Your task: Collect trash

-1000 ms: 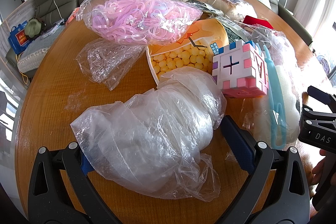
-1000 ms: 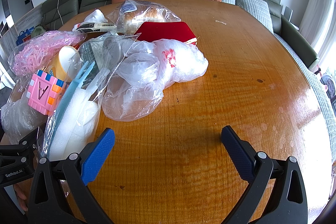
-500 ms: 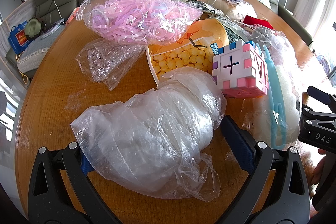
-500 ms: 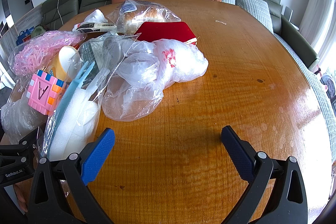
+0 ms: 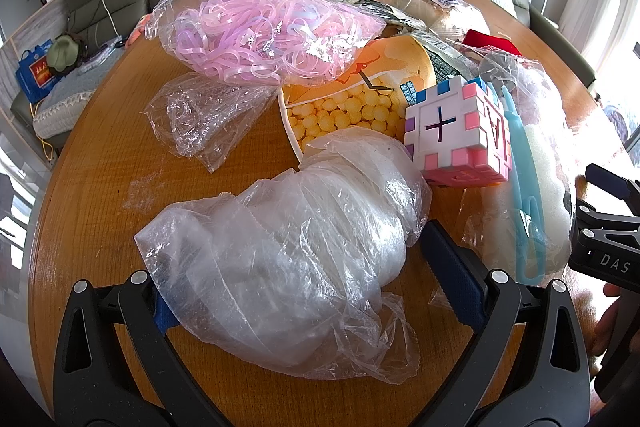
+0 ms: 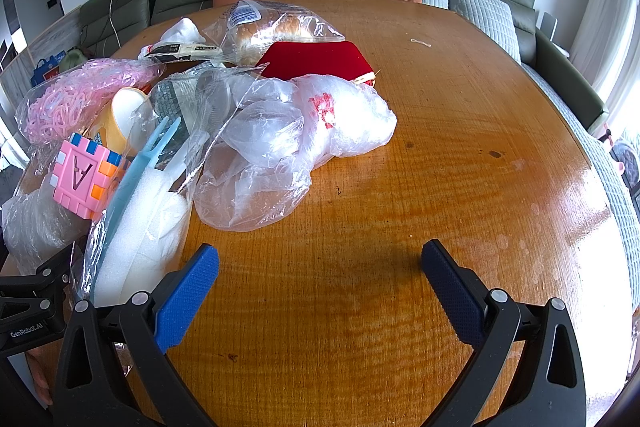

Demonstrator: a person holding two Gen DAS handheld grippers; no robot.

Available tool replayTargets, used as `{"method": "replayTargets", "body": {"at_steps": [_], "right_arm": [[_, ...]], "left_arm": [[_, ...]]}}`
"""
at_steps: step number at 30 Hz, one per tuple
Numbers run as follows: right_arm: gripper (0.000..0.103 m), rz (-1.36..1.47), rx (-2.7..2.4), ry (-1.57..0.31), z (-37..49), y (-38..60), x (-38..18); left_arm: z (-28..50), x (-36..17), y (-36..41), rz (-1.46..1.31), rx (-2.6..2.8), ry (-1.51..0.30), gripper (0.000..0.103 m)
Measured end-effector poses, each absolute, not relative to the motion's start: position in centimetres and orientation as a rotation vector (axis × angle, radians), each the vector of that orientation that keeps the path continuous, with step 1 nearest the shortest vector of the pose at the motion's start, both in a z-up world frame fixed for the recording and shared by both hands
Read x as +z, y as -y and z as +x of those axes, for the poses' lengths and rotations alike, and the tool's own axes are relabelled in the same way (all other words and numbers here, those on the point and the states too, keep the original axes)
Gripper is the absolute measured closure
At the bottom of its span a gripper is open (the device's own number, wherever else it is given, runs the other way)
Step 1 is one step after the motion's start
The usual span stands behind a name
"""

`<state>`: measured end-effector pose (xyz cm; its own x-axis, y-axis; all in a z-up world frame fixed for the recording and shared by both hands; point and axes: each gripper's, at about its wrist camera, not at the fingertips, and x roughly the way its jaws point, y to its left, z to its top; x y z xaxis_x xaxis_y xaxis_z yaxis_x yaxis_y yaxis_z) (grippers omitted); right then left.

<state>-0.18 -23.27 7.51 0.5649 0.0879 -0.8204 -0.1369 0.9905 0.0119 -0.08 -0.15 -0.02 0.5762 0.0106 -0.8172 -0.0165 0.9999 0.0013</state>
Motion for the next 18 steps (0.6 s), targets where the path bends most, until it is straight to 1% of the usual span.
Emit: {"method": "replayTargets", "body": {"at_steps": [5,8,14,16,18], "right_arm": [[0.002,-0.060,0.146,-0.964,-0.3,23.3,7.5],[0.003,-0.035,0.172,-0.998,-0.5,23.5,7.7],[0.003,0.012,0.267,-0.983,-1.3,24.5,11.7],[0.003,0.031,0.321,-0.981,-1.6,24.3,12.9],[0.003,0.052,0.378,-0.997,-1.5,23.6,12.9]], "left_arm": [[-0.4,-0.1,0.1,-0.002,0.009,-0.956,0.006],[-1.0,0.3,-0.9,-0.033,-0.008,-0.957,0.006],[-2.3,4.0,-3.9,-0.083,0.013,-0.860,0.006],[-2.3,4.7,-4.9,-0.100,0.029,-0.853,0.006],[-2.1,5.0,-5.5,-0.117,0.032,-0.858,0.006]]}}
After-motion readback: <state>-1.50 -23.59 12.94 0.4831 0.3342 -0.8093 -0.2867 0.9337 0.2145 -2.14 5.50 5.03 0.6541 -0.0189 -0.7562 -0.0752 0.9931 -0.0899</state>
